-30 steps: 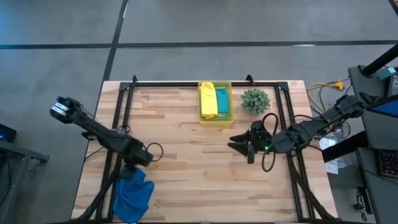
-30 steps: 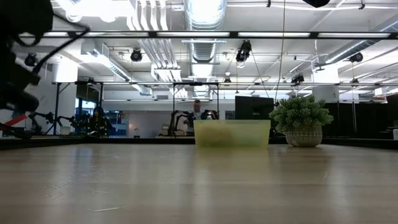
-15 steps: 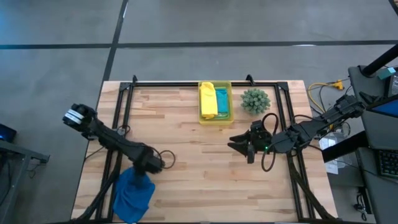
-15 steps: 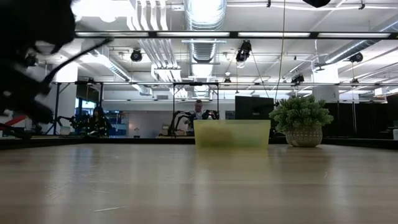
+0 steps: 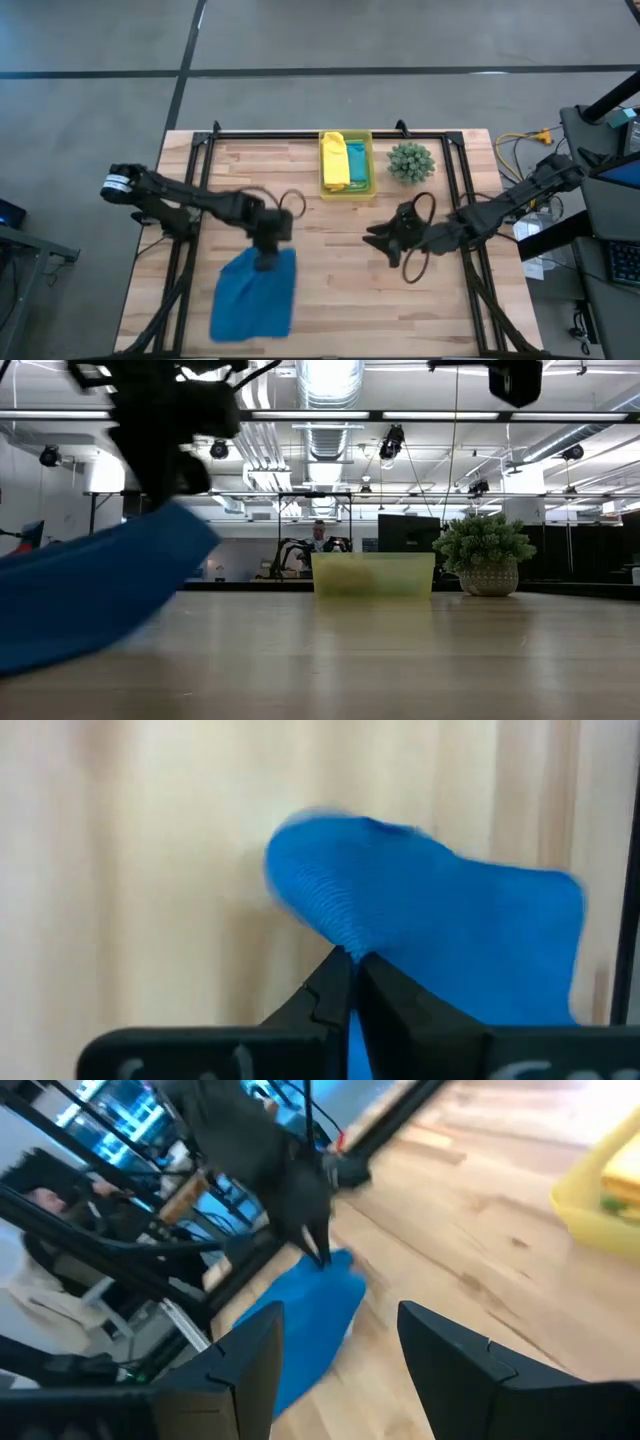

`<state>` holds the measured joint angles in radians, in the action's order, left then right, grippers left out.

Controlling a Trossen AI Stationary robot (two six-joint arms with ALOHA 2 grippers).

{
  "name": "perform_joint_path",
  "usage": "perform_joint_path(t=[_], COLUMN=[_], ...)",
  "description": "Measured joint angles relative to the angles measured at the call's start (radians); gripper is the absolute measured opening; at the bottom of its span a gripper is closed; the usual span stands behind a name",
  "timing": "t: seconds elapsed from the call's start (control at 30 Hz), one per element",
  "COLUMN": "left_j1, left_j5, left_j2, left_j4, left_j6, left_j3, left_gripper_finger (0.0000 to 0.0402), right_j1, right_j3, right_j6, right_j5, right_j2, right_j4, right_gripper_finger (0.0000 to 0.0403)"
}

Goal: Fold microfiber towels
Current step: Fold the blue microfiber cloth

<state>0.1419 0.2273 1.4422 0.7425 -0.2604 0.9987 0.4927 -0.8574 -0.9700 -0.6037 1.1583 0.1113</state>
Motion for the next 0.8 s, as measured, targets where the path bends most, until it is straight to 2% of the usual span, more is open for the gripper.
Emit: perform_joint_path(t=[0.17, 0.27, 0.33, 0.47, 0.57, 0.67, 0.8], left_j1=[-0.111, -0.15, -0.164, -0.169, -0.169, -0.169, -0.169], left_j5=[-0.072, -0.081, -0.085, -0.106, -0.11, -0.115, -0.116], left_j2=[-0.017, -0.02, -0.02, -0.021, -0.021, -0.021, -0.021], left_j4=[-0.054, -0.1, -0.122, -0.139, -0.132, -0.133, -0.132], left_j6=[-0.041, -0.04, -0.038, 0.014, 0.05, 0.082, 0.084], left_j3=[0.057, 0.066, 0.07, 0.07, 0.07, 0.07, 0.07], left_gripper_finger=[0.0, 0.0, 0.0, 0.0, 0.0, 0.0, 0.0], right_j1=[-0.002, -0.024, -0.053, -0.142, -0.211, -0.266, -0.315], right_j3=[0.058, 0.097, 0.123, 0.184, 0.198, 0.186, 0.148], right_j6=[0.014, 0.052, 0.079, 0.137, 0.144, 0.15, 0.158], right_j5=[-0.001, 0.002, 0.015, 0.144, 0.232, 0.292, 0.314], right_j2=[0.137, 0.255, 0.343, 0.535, 0.671, 0.774, 0.85], right_j4=[-0.186, -0.368, -0.561, -0.981, -1.173, -1.244, -1.25], right_gripper_finger=[0.0192, 0.0192, 0.0192, 0.0192, 0.0192, 0.0192, 0.0192])
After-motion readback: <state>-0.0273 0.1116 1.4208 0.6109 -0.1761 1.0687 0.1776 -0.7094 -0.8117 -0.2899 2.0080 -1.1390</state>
